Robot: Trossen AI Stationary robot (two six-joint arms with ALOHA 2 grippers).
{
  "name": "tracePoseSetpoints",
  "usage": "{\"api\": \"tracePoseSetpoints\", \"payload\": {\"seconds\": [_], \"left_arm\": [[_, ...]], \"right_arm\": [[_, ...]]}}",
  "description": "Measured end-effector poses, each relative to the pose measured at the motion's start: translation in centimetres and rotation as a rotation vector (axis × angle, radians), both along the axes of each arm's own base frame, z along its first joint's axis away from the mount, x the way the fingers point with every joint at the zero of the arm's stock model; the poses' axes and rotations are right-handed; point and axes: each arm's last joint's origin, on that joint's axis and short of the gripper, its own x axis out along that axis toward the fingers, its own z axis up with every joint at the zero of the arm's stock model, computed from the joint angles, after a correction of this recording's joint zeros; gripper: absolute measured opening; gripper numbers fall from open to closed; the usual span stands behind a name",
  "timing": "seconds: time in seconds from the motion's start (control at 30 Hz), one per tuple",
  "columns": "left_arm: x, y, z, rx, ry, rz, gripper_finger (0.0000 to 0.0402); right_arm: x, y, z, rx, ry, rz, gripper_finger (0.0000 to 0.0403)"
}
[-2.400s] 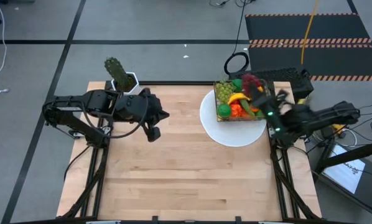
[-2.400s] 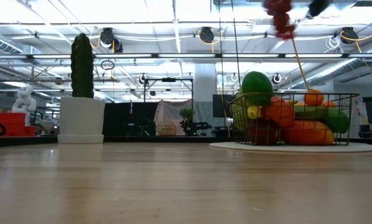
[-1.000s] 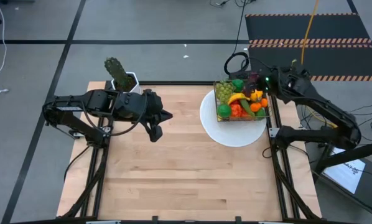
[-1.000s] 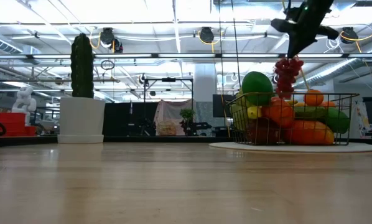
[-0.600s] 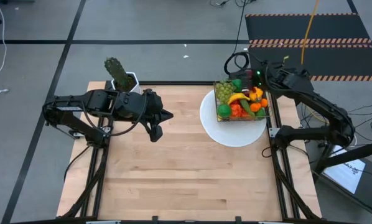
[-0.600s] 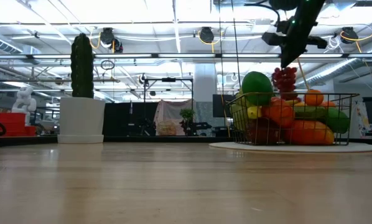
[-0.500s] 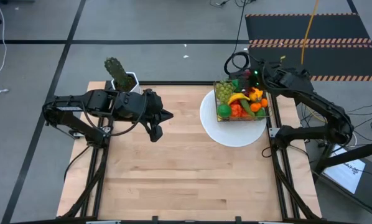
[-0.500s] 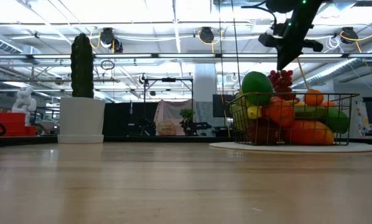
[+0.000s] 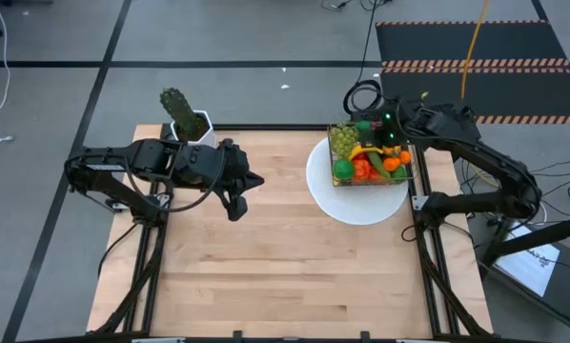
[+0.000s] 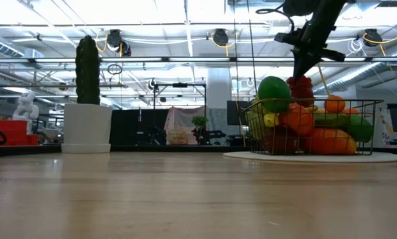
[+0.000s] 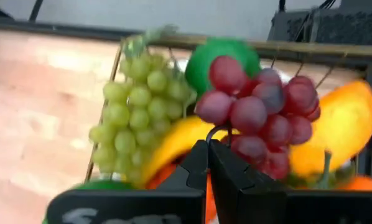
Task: Build produce basket
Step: Put the red grapes into the gold wire basket, then return to Home Position
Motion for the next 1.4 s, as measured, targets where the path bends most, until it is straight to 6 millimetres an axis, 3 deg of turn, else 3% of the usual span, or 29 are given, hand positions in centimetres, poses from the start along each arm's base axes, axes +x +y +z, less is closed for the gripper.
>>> {"api": "tracePoseSetpoints", "payload": {"seconds": [0.33,0.67,0.9,1.03,1.2,1.3,1.4], "left_arm": [[0.0,0.1,0.0,0.055,0.013,-0.035,0.0021],[-0.4,0.5,-0.2,0.047,0.042,-0.013,0.0021],[-1.0,0.9,0.0,0.156,0.079,-0.063,0.0021],[-1.0,1.0,0.0,0.176,0.083,-0.078,0.0021],[-1.0,1.3,-0.1,0.153,0.084,-0.065,0.0015],[-1.6,1.3,-0.1,0.151,0.097,-0.072,0.0004],[-2.4,1.6,-0.7,0.153,0.096,-0.058,0.0003]], "right_arm": [[-0.5,2.5,-0.1,0.144,0.016,0.073,0.0016],[-0.5,4.3,-0.1,0.237,0.026,0.120,0.0138],[-0.6,5.5,2.1,0.065,-0.150,0.260,0.0190],[-0.4,6.3,4.0,-0.126,-0.264,0.429,0.0171],[0.0,7.9,5.8,-0.317,-0.361,0.629,0.0083],[0.8,8.8,6.1,-0.395,-0.430,0.717,0.0018],[1.9,10.0,5.2,-0.470,-0.512,0.802,0.0010]]}}
